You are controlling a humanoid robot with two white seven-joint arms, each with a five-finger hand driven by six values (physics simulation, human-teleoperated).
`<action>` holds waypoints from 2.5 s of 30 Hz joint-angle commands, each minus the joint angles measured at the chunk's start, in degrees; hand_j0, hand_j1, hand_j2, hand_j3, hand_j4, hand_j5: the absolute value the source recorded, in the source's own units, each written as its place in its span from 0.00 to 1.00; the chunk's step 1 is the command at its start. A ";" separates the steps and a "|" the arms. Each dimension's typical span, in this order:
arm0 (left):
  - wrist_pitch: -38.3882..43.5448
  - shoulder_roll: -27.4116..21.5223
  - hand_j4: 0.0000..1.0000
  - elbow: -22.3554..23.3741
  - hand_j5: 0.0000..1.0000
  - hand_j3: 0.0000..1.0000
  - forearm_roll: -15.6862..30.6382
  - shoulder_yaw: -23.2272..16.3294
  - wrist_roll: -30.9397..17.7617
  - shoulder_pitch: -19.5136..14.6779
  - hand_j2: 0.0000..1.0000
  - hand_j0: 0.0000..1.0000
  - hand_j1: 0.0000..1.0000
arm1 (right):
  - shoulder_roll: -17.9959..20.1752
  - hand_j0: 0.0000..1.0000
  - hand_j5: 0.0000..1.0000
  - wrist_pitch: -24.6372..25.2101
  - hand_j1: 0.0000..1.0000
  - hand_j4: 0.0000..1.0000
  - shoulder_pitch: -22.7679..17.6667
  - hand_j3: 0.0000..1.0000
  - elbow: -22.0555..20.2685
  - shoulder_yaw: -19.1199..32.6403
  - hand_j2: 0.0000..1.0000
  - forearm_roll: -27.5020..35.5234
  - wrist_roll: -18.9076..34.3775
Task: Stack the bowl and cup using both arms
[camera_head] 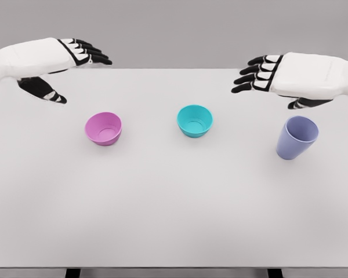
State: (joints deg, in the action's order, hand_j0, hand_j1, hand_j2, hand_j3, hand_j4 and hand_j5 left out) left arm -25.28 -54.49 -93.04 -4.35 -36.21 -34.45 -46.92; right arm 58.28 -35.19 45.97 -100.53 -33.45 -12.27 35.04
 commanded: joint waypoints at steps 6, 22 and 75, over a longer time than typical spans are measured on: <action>18.42 0.00 1.00 3.40 1.00 1.00 14.10 -29.97 -0.55 -12.58 1.00 1.00 1.00 | 0.34 1.00 1.00 0.19 1.00 1.00 0.00 1.00 0.07 2.25 1.00 0.15 -0.04; 17.29 2.20 1.00 2.69 1.00 1.00 -6.02 -30.24 -0.55 -12.75 1.00 1.00 1.00 | 0.17 1.00 1.00 0.19 1.00 1.00 -0.62 1.00 0.07 4.27 1.00 0.06 -0.04; 13.50 9.05 1.00 8.41 1.00 1.00 -15.16 -28.92 -0.55 -10.29 1.00 1.00 1.00 | -0.97 1.00 1.00 0.19 1.00 1.00 -2.11 1.00 0.07 3.83 1.00 0.06 -0.04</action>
State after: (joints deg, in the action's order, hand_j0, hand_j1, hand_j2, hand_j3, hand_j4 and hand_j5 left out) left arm -11.69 -45.75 -85.28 -19.57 -65.17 -35.02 -57.22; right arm 57.27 -35.17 43.77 -100.46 -29.69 -12.48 35.03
